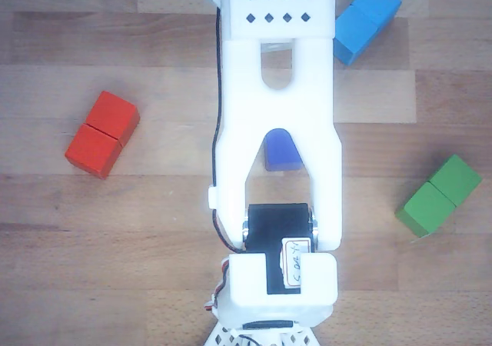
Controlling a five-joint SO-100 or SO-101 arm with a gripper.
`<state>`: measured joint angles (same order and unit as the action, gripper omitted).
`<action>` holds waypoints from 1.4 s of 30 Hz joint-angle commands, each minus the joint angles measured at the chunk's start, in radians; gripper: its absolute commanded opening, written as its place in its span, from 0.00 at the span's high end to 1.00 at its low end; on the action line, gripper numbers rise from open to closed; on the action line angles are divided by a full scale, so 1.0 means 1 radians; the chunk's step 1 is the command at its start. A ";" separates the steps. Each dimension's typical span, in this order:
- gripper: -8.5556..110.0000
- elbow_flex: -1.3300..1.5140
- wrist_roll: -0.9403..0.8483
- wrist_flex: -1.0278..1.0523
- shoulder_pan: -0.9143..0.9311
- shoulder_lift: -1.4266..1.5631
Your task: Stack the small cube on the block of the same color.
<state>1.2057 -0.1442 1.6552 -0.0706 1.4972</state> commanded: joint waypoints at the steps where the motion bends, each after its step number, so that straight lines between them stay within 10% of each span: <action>1: 0.93 -0.049 0.012 -0.006 -0.008 0.031; 14: 0.93 0.118 0.164 -0.020 -0.008 0.268; 42: 0.93 1.502 0.227 -0.726 -0.008 1.215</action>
<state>2.6216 0.0767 0.9894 -0.0721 2.5786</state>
